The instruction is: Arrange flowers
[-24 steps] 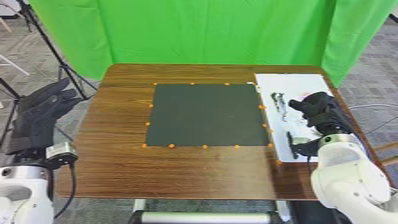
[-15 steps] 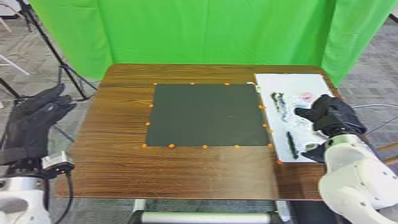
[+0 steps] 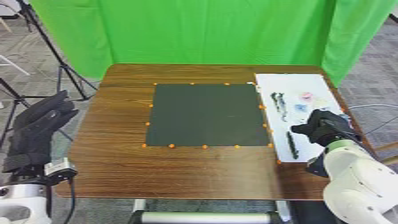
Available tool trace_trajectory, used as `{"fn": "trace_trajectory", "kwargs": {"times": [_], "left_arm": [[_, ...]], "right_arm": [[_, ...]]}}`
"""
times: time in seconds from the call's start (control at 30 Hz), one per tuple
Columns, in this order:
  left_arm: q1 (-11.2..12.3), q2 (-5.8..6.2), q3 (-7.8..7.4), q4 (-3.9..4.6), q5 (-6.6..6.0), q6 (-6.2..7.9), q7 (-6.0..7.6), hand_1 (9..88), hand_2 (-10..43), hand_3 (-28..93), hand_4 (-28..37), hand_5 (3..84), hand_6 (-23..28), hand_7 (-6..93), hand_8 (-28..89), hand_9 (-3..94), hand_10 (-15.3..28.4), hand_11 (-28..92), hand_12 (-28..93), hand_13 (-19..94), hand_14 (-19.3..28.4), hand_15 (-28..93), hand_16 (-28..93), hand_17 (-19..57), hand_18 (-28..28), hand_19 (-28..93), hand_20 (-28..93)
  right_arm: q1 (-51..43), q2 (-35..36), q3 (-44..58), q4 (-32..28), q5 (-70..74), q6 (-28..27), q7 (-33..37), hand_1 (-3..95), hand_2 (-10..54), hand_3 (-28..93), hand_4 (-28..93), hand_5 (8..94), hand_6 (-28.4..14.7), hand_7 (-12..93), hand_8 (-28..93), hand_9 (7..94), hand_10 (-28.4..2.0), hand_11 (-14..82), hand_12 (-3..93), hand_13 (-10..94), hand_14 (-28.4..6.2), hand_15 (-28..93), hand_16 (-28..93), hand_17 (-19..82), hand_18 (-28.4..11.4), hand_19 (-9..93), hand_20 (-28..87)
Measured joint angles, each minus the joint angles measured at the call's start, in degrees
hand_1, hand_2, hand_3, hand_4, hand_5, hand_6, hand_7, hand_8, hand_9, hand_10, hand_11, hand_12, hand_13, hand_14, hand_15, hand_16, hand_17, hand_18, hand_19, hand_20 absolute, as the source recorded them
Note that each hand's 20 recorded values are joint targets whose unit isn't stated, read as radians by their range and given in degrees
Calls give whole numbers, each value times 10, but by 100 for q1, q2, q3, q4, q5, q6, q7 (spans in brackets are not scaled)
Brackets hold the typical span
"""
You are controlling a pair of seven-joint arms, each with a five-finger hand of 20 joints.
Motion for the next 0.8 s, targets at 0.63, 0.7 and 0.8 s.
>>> {"fn": "trace_trajectory", "kwargs": {"times": [0.63, 0.7, 0.8], "left_arm": [[115, 33, 46, -21, -111, 65, 131, 252, 43, 812, -211, 378, 88, 164, -110, 338, 195, 360, 69, 213, 254, 607, -161, -107, 207, 556, 43], [115, 34, 46, -21, -111, 65, 131, 254, 45, 809, -213, 378, 88, 165, -110, 338, 195, 360, 69, 212, 254, 607, -161, -107, 207, 556, 42], [115, 34, 48, -22, -110, 65, 127, 252, 44, 812, -210, 378, 88, 165, -110, 338, 195, 360, 69, 212, 254, 607, -161, -107, 207, 556, 42]], "right_arm": [[-106, -154, -93, 87, 266, -890, 289, 250, 68, 703, -178, 653, -101, 485, -114, 673, -214, 613, 284, 700, -159, 830, 242, 357, -284, 932, 22], [-87, -159, -137, 131, 267, -904, 305, 250, 68, 703, -178, 653, -101, 486, -115, 673, -214, 613, 284, 700, -160, 830, 242, 357, -284, 932, 21], [-59, -160, -201, 194, 267, -904, 320, 252, 68, 703, -179, 653, -101, 487, -116, 671, -214, 614, 286, 700, -159, 830, 242, 358, -284, 932, 19]]}}
